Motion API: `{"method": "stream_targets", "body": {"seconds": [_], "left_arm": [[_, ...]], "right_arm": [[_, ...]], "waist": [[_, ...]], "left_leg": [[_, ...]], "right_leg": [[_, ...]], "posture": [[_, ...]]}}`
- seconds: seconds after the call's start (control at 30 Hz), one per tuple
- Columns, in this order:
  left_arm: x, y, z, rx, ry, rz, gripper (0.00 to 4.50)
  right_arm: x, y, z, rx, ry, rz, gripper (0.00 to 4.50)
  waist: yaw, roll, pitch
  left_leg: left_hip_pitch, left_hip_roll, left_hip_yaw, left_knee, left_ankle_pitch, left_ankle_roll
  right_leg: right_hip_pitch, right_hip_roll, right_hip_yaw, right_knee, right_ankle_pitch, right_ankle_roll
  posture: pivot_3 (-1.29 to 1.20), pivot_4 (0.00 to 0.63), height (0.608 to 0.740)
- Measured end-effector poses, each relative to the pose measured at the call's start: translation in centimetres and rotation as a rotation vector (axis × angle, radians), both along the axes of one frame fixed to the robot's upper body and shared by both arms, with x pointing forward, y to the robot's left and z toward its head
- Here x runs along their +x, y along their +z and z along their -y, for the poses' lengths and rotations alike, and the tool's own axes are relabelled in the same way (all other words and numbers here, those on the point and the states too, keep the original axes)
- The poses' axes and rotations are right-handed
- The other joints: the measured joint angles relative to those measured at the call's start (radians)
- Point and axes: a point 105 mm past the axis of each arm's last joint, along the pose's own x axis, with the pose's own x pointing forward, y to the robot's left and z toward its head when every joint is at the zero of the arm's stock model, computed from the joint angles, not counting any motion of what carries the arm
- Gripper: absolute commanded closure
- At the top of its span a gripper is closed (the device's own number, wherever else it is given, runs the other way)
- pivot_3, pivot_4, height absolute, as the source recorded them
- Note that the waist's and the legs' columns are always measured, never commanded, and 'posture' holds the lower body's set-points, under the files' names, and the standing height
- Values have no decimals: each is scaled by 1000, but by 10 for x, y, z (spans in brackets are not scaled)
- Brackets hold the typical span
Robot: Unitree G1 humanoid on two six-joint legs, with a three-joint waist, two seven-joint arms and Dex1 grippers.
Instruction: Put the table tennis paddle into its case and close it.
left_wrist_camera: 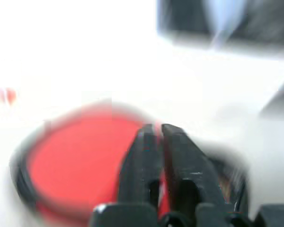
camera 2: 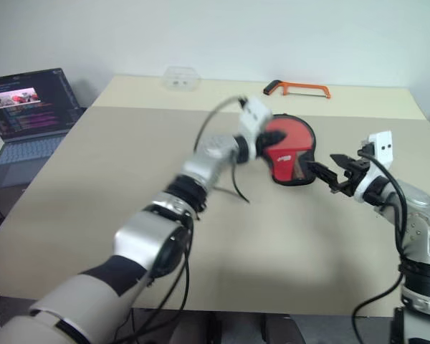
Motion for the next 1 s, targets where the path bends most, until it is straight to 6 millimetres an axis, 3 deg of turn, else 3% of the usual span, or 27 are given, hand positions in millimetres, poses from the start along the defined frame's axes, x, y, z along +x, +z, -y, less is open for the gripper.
{"method": "stream_targets", "body": {"seconds": [0.03,0.1,0.23,0.3,0.47,0.7,1.0], "left_arm": [[-8,8,-16,-6,-27,15,2892],[-25,-2,-51,21,-66,-21,2179],[-51,-68,-108,115,-22,-263,678],[-61,-80,-118,147,-8,-308,49],[-82,-78,-115,154,-1,-296,49],[-89,-91,-125,208,75,-296,49],[-95,-99,-134,243,114,-299,49]], "right_arm": [[3,-11,1,44,-37,-51,0],[6,-25,4,162,-110,-120,0],[6,-36,1,301,-154,-179,0],[9,-35,-3,331,-158,-180,0],[26,-31,-10,477,-174,-192,0],[43,-33,-18,542,-189,-205,0],[44,-38,-10,518,-234,-213,0]], "waist": [[-2,4,-2],[-12,12,-7],[-18,13,-8],[-13,13,-8],[0,11,-9],[-7,11,-9],[-14,11,-9]], "left_leg": [[0,0,0,-1,0,0],[1,1,0,-1,0,0],[0,1,-3,1,0,0],[-1,-1,-4,4,0,2],[4,-2,-4,4,0,7],[9,-1,-4,1,-1,7],[11,-1,-4,0,-1,7]], "right_leg": [[0,0,1,-1,0,0],[0,0,2,-1,0,0],[0,-1,0,1,0,0],[1,-1,0,2,0,0],[9,-2,-1,0,2,1],[13,-1,0,-2,2,1],[15,-1,0,-3,2,1]], "posture": [[0,150,740],[0,150,740],[0,150,740],[0,150,740],[0,150,740],[0,150,740],[0,150,740]]}}
